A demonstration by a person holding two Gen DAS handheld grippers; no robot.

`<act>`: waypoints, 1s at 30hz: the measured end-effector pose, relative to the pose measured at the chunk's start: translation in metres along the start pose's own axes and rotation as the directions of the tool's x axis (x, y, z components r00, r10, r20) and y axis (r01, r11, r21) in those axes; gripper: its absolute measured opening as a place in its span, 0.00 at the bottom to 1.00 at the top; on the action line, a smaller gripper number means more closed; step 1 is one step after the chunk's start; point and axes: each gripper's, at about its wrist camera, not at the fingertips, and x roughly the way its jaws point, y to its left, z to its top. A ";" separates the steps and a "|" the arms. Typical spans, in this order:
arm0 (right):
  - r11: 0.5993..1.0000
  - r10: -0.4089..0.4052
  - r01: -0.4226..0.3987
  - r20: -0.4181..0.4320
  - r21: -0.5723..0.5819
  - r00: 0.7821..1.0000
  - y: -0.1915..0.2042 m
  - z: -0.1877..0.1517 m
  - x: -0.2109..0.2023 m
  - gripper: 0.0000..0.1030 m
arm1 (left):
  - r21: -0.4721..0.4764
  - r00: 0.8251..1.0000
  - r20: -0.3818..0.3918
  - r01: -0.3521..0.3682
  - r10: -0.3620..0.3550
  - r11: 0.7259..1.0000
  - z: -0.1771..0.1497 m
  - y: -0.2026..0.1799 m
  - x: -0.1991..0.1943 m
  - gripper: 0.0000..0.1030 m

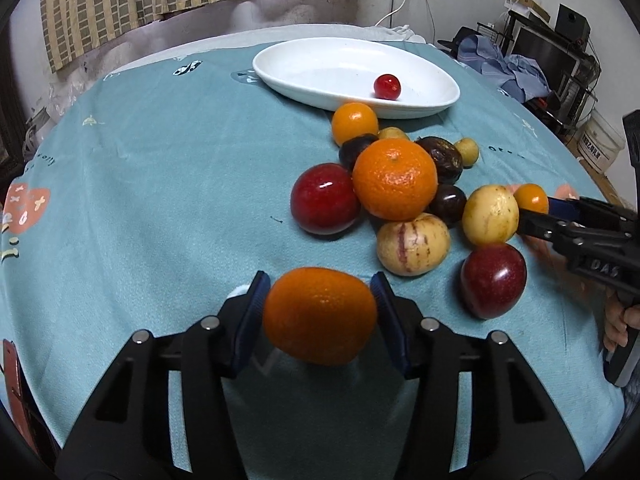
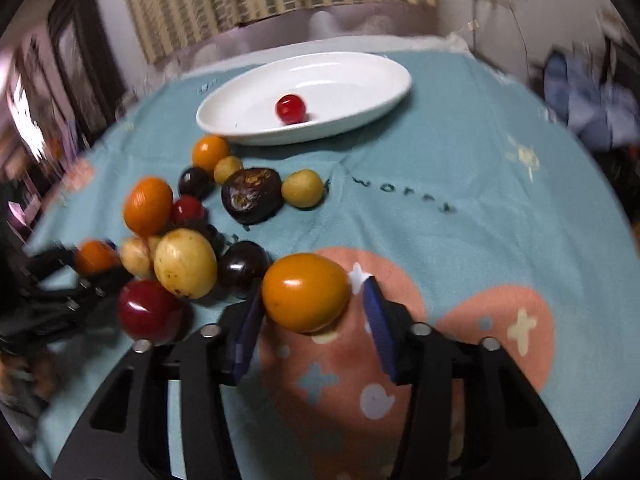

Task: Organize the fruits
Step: 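Place the orange on the plate with the left gripper while the right places the yellow tomato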

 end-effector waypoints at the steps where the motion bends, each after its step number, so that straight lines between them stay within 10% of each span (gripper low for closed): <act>1: 1.000 0.009 -0.009 0.001 0.006 1.000 -0.002 0.000 0.000 0.41 | 0.001 1.000 0.003 0.001 -0.001 1.000 0.000 -0.001 -0.001 0.46; 9: 0.997 0.063 -0.067 0.126 0.031 0.990 -0.013 0.007 -0.028 0.41 | -0.006 0.994 0.106 0.002 -0.001 1.000 0.010 0.000 -0.025 0.44; 17: 0.991 0.067 -0.090 0.208 0.100 0.976 -0.031 0.103 -0.025 0.41 | -0.013 0.976 0.214 -0.027 0.029 1.000 0.121 -0.007 -0.018 0.44; 27: 0.976 0.069 -0.090 0.109 0.199 0.992 -0.049 0.142 0.066 0.42 | -0.047 0.994 0.107 -0.010 0.015 0.999 0.168 -0.005 0.074 0.46; 29: 0.975 0.065 -0.090 0.127 0.205 0.990 -0.050 0.143 0.062 0.48 | -0.041 0.995 0.099 -0.009 0.013 0.999 0.165 -0.004 0.078 0.56; 30: 0.974 0.054 -0.087 0.158 0.211 0.986 -0.051 0.143 0.055 0.66 | -0.033 0.993 0.113 -0.014 0.018 0.999 0.164 -0.004 0.075 0.66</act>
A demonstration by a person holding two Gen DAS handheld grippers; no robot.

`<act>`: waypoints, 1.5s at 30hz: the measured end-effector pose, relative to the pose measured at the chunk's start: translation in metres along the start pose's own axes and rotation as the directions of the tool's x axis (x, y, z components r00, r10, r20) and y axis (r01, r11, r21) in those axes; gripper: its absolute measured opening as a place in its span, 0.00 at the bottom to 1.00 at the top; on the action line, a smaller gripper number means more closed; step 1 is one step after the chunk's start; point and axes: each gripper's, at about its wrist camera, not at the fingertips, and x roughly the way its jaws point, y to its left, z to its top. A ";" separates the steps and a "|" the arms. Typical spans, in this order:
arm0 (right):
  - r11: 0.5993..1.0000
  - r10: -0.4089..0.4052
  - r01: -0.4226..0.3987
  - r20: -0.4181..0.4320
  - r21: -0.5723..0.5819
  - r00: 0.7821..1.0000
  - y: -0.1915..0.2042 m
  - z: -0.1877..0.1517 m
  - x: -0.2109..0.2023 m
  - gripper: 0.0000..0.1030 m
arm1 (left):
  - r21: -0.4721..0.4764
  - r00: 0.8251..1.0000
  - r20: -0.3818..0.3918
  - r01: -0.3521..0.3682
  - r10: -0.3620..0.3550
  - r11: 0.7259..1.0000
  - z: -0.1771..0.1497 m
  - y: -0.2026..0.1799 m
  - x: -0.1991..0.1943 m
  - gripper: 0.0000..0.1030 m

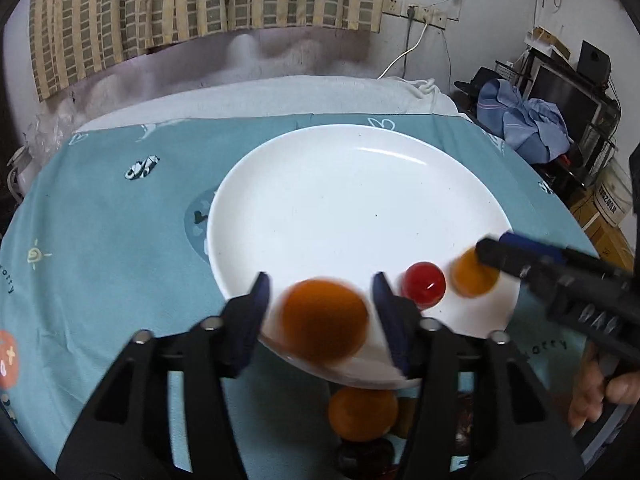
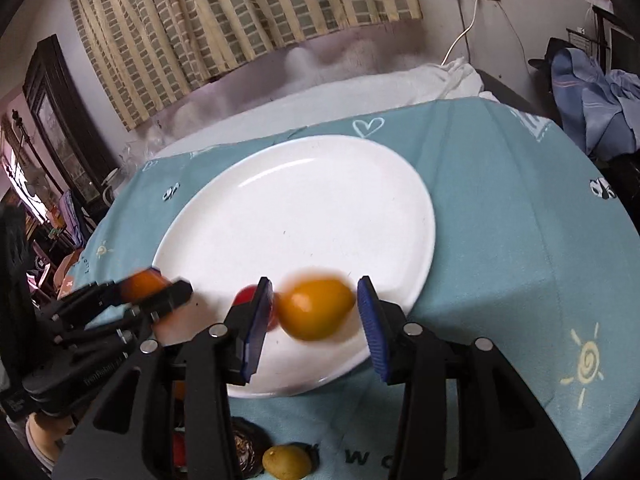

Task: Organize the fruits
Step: 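Place the orange on the plate with the left gripper while the right places the yellow tomato, then grasp the large mandarin with the left gripper while the right grasps the pale yellow fruit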

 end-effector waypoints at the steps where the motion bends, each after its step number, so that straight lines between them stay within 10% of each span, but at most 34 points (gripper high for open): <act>1: 1.000 -0.003 0.003 0.034 0.001 0.999 0.001 0.000 -0.007 0.69 | 0.002 1.000 0.014 -0.004 0.004 1.000 0.000 0.000 -0.004 0.70; 10: 0.997 0.072 -0.069 0.124 -0.030 0.990 0.017 0.000 -0.061 0.69 | -0.031 0.996 0.087 -0.026 0.028 0.999 -0.010 0.010 -0.046 0.79; 22: 0.996 0.055 -0.053 0.033 -0.075 0.998 0.013 -0.098 -0.093 0.69 | -0.080 0.986 0.135 -0.083 0.094 0.993 -0.111 0.020 -0.114 0.91; 45: 0.997 0.036 -0.037 -0.022 -0.074 0.999 0.015 -0.105 -0.086 0.69 | 0.121 0.990 0.137 0.002 -0.019 0.993 -0.112 -0.032 -0.103 0.90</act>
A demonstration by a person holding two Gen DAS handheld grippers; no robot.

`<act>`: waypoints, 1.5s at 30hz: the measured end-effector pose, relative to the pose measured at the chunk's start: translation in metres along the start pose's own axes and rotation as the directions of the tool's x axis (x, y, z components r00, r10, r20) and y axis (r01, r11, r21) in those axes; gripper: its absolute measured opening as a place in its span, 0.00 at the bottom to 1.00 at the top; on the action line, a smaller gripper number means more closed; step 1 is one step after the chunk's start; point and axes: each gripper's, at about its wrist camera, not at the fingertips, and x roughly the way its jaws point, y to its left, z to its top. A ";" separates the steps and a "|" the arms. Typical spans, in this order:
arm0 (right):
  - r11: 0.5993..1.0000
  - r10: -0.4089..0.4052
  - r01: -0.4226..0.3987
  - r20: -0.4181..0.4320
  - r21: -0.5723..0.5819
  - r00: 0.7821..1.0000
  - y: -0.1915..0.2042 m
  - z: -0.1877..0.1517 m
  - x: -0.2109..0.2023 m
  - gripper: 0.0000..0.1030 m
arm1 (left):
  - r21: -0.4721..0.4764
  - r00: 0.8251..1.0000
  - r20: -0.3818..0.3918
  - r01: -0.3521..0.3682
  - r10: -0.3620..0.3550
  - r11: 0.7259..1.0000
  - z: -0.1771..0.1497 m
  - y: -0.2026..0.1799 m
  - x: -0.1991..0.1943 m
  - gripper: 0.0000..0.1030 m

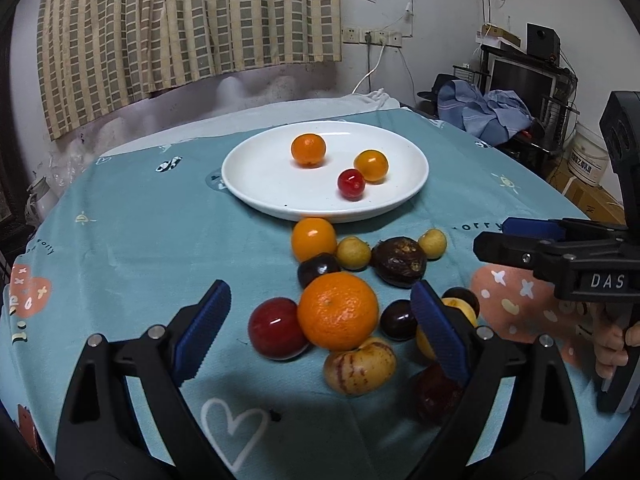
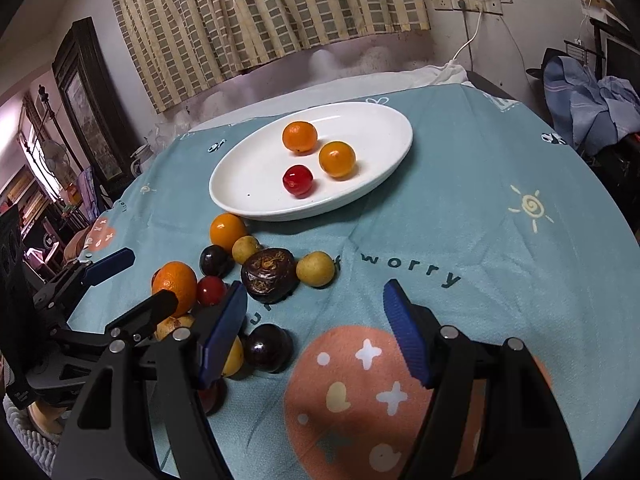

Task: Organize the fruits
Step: 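Grasp the large mandarin with the left gripper while the right grasps the pale yellow fruit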

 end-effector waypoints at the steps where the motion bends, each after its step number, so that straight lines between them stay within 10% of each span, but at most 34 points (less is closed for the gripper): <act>1: 1.000 0.000 0.000 -0.001 0.001 1.000 0.000 0.000 0.000 0.69 | 0.002 1.000 -0.004 0.007 -0.007 1.000 0.001 -0.001 0.002 0.90; 18: 1.000 0.009 -0.009 -0.003 -0.022 1.000 0.003 -0.001 -0.002 0.69 | 0.008 0.997 -0.038 0.075 -0.074 0.997 0.001 0.002 0.015 0.42; 27: 0.969 0.064 -0.079 -0.072 -0.234 0.995 0.045 -0.019 0.005 0.68 | -0.001 0.996 -0.050 0.070 -0.070 0.998 -0.001 0.007 0.017 0.45; 33: 0.935 0.071 -0.088 -0.063 -0.343 0.996 0.063 -0.029 0.011 0.46 | 0.064 0.997 -0.059 0.056 -0.052 0.996 -0.004 -0.004 0.019 0.44; 45: 0.935 0.133 -0.158 -0.098 -0.318 0.986 0.063 -0.029 0.015 0.37 | 0.006 0.978 -0.142 0.152 -0.150 0.988 -0.016 0.006 0.025 0.50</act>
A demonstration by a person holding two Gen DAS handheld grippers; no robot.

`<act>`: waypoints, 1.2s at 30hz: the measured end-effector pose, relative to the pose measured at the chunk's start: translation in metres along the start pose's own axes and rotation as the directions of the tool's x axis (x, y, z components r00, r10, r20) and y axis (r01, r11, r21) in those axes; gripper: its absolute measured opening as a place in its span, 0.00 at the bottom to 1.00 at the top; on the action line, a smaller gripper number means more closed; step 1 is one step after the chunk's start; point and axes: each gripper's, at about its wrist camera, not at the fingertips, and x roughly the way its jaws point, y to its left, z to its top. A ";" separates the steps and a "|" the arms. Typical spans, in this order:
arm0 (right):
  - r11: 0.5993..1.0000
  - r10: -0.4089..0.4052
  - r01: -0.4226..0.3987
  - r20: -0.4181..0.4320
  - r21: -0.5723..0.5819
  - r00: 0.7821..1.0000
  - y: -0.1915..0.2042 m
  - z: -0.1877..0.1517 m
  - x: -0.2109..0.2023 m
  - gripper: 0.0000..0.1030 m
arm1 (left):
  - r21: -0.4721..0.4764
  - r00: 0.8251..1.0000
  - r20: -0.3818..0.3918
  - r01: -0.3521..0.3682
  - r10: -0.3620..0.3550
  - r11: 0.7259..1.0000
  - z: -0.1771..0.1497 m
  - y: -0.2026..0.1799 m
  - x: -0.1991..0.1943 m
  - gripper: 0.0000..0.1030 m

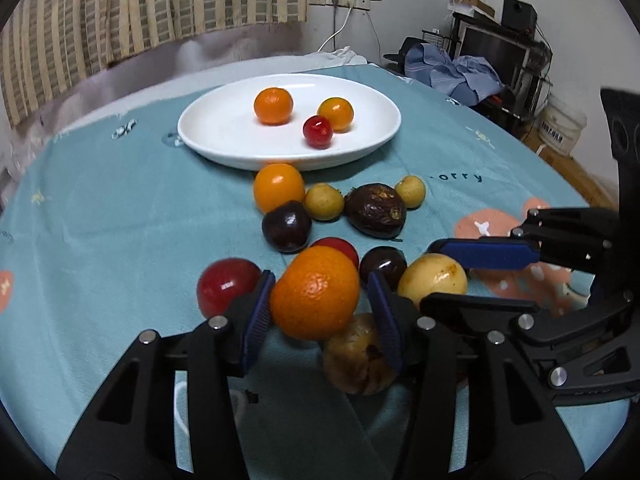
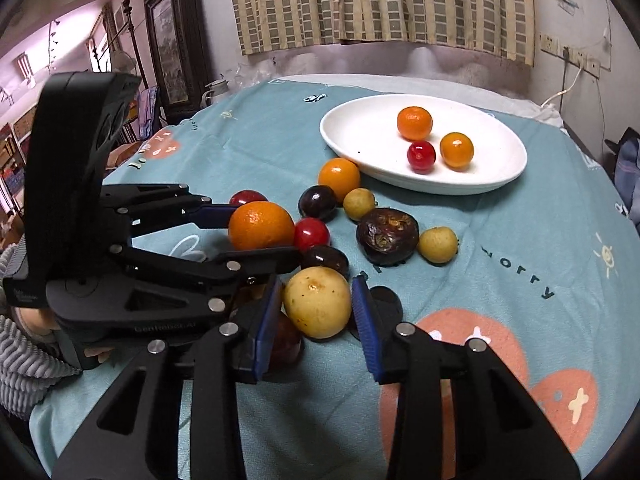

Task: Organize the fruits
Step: 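Grasp the large mandarin with the left gripper while the right grasps the pale yellow fruit, then release the large mandarin onto the plate with the left gripper while the right releases the yellow fruit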

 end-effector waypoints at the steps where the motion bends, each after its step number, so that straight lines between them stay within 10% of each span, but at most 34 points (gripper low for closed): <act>1: 1.000 0.002 -0.002 0.000 0.003 1.000 0.000 0.000 0.000 0.37 | -0.007 1.000 0.000 0.006 -0.006 1.000 0.000 0.002 0.000 0.50; 8: 1.000 0.008 -0.008 0.006 0.022 1.000 -0.004 0.001 -0.001 0.32 | -0.060 1.000 0.023 0.016 -0.014 0.998 0.000 0.013 -0.005 0.40; 12: 0.997 0.033 -0.037 0.059 0.071 0.998 -0.014 0.007 -0.013 0.05 | -0.072 0.998 0.056 0.014 -0.010 0.997 0.005 0.014 -0.011 0.40; 17: 0.996 0.056 -0.056 0.004 0.076 0.998 -0.013 0.007 -0.009 0.09 | -0.065 0.999 0.038 0.015 -0.013 0.998 0.006 0.011 -0.007 0.40; 22: 0.995 0.089 -0.087 -0.047 0.047 0.995 -0.002 -0.001 -0.005 0.46 | -0.050 1.000 0.029 0.007 -0.005 0.999 0.003 0.008 -0.006 0.40; 27: 0.982 0.152 -0.144 -0.054 0.122 0.987 -0.008 -0.001 0.003 0.45 | -0.044 1.000 0.025 0.004 -0.003 0.999 0.003 0.007 -0.006 0.41; 31: 0.891 0.343 -0.288 -0.106 0.351 0.933 -0.037 -0.006 0.021 0.44 | -0.033 1.000 0.018 0.004 -0.003 0.999 0.003 0.006 -0.005 0.41; 36: 0.913 0.308 -0.265 -0.100 0.309 0.946 -0.026 -0.005 0.019 0.36 | -0.046 1.000 0.016 0.020 -0.019 0.999 0.003 0.008 -0.004 0.41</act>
